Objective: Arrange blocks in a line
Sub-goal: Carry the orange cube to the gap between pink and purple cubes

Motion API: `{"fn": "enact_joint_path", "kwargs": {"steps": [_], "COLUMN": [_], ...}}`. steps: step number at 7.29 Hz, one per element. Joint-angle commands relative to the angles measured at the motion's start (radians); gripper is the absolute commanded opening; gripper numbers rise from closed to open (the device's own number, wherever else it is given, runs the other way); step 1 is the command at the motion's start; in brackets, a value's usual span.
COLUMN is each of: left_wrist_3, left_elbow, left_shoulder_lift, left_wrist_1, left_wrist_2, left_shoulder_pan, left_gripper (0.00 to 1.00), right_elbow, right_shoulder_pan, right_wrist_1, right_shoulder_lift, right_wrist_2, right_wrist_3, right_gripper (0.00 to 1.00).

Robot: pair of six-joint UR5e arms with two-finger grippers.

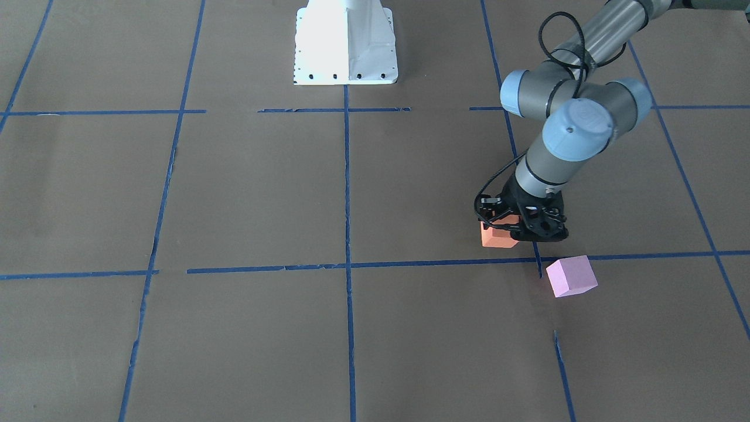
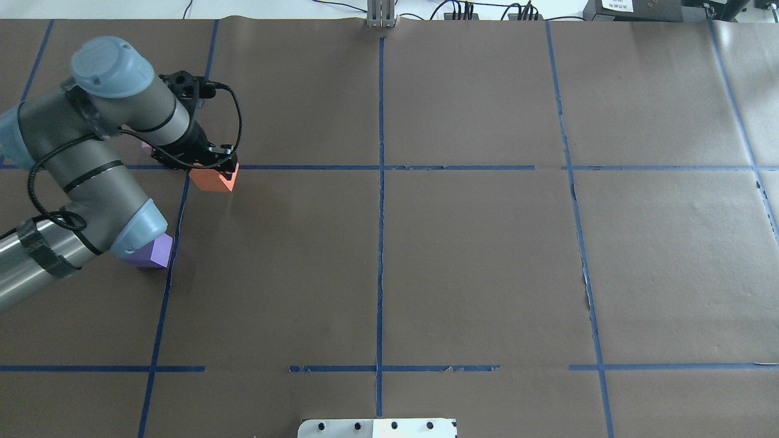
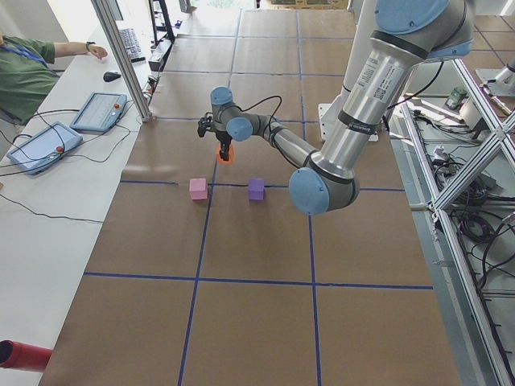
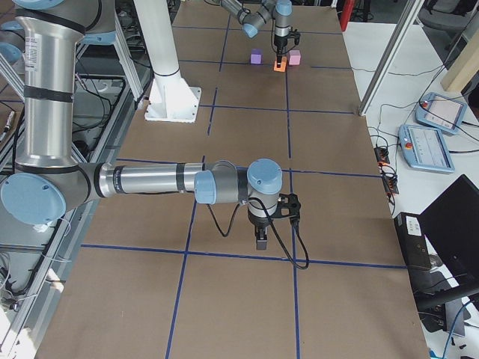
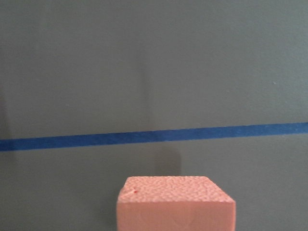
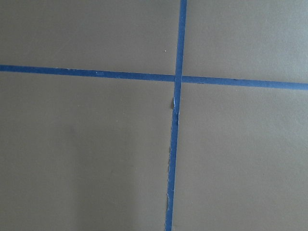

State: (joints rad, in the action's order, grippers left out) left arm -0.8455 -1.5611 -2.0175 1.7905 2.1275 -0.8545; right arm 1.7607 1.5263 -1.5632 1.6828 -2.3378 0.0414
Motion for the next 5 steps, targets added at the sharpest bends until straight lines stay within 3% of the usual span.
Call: {"fn": "enact_joint_path", "kwargs": {"steps": [1, 3, 4, 5], "left_wrist_3": [0.109, 0.106, 0.102, 0.098], "left_elbow": [-0.001, 0.025, 0.044, 0.05], "left_shoulder_lift": [0.094, 0.098, 0.097, 0.095], "left_wrist_1": [0.006, 0.007, 0.009, 0.009], "left_wrist_2": [0.023, 0.023, 0.023, 0.023], "left_shoulder_pan": [-0.043, -0.038, -0.035, -0.034], "left_gripper": [0.19, 0.23, 0.35, 0.69], "right_elbow": [0.0, -0.001, 0.0, -0.001], "right_shoulder_pan": [0.0, 0.0, 0.0, 0.0], "right_wrist_1": [0.0, 0.0, 0.0, 0.0], "right_shoulder_lift": [0.0, 0.0, 0.0, 0.0], "right_wrist_2": [0.0, 0.0, 0.0, 0.0], "right_wrist_3": [0.0, 0.0, 0.0, 0.0], "right_gripper": [1.0, 1.0, 1.0, 1.0]}}
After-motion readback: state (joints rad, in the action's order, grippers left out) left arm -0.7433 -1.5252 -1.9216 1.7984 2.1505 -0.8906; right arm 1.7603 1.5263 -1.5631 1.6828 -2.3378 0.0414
